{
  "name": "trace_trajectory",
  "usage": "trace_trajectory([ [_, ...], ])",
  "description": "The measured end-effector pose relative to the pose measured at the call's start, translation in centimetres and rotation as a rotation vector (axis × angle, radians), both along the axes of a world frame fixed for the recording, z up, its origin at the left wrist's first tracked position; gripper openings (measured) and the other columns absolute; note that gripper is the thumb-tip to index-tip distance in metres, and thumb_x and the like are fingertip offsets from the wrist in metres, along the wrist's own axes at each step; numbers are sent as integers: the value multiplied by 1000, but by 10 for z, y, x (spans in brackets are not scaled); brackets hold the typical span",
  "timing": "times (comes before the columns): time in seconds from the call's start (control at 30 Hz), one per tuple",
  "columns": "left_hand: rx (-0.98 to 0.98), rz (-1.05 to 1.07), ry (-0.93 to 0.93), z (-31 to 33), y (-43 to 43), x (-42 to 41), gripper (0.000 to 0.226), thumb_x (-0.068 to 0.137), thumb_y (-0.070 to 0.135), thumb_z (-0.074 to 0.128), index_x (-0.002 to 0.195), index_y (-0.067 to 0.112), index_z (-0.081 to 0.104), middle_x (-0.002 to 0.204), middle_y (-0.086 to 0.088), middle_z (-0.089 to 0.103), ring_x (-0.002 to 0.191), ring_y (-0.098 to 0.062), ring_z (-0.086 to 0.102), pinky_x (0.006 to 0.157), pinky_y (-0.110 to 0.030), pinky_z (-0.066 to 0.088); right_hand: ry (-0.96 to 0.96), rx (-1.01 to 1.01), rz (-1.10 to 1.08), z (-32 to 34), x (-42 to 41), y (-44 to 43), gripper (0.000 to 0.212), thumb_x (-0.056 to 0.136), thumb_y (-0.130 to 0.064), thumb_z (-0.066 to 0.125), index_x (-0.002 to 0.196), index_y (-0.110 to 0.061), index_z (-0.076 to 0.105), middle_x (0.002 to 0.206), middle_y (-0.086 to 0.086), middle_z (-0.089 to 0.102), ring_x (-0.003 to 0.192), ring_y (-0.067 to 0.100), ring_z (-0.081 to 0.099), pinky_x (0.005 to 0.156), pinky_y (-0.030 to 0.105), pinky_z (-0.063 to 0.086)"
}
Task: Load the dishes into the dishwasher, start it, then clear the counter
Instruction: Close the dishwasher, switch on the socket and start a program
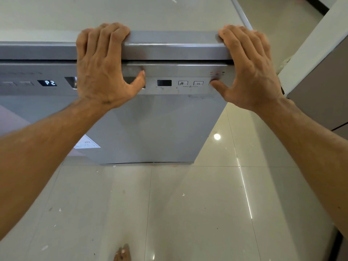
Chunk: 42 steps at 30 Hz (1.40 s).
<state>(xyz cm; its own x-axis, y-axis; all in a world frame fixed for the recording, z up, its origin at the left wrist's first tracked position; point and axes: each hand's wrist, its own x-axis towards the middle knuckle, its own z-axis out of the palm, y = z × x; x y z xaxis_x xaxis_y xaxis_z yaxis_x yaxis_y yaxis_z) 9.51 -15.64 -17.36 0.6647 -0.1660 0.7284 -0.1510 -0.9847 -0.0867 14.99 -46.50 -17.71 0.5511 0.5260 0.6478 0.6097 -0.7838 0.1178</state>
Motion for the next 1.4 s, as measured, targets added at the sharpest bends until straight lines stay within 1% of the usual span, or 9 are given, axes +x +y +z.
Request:
trace_trajectory([
  [0.37, -12, -38, 123, 5, -1, -6, 71, 78, 50, 53, 134, 8, 43, 136, -8, 47, 126, -29, 41, 112, -40, 24, 51, -72, -63, 0, -9, 2, 89, 78, -43, 72, 146, -1, 33, 149, 16, 40, 139, 33, 35, 119, 46, 22],
  [0.57, -54, -85, 407, 15, 6, -18, 83, 73, 51, 50, 143, 9, 36, 148, -11, 39, 139, -29, 32, 117, -45, 20, 203, -112, -179, 7, -36, 13, 89, 79, -30, 75, 149, -3, 27, 153, 16, 32, 145, 32, 25, 122, 48, 17],
  [0.7, -133, -138, 629, 32, 14, -42, 89, 73, 45, 47, 152, 12, 23, 159, -9, 21, 148, -22, 15, 122, -36, 7, 389, -180, -264, 26, -47, 21, 94, 78, -30, 76, 151, -4, 22, 157, 16, 26, 147, 33, 21, 122, 46, 16],
  [0.87, -180, -104, 751, 59, 40, -102, 85, 82, 44, 48, 154, 19, 12, 161, 2, 5, 149, -13, 1, 118, -23, -6, 600, -103, -217, 74, -70, 49, 78, 81, -30, 73, 145, -9, 33, 146, 7, 40, 137, 26, 38, 115, 38, 32],
  [0.93, -285, -50, 777, 75, 52, -127, 81, 85, 39, 56, 153, 21, 15, 161, 4, 9, 148, -14, 6, 118, -23, 1, 675, -43, -202, 94, -88, 63, 67, 84, -27, 70, 141, -11, 39, 141, 6, 47, 129, 26, 46, 106, 37, 40],
  [1.0, -373, 4, 811, 91, 64, -152, 79, 86, 37, 58, 153, 22, 18, 160, 3, 15, 148, -16, 12, 118, -30, 14, 760, -9, -196, 110, -105, 77, 59, 88, -25, 66, 140, -12, 42, 137, 7, 52, 125, 27, 50, 100, 37, 44],
  [1.1, -448, 65, 830, 118, 79, -182, 75, 88, 33, 59, 152, 24, 20, 159, 5, 20, 145, -15, 19, 115, -33, 24, 816, 35, -177, 129, -127, 98, 53, 91, -25, 61, 140, -12, 46, 138, 10, 54, 126, 28, 52, 100, 39, 45],
  [1.2, -511, 119, 813, 146, 94, -203, 72, 88, 32, 60, 150, 25, 24, 158, 6, 23, 143, -16, 25, 112, -34, 30, 829, 73, -129, 149, -147, 121, 50, 93, -27, 60, 140, -12, 49, 139, 11, 55, 128, 28, 52, 104, 39, 43],
  [1.4, -573, 154, 770, 187, 131, -219, 71, 88, 32, 63, 149, 21, 28, 155, -2, 29, 140, -22, 31, 111, -38, 32, 800, 174, -18, 179, -167, 178, 36, 92, -23, 62, 124, -8, 63, 124, 12, 65, 116, 30, 59, 98, 41, 47],
])
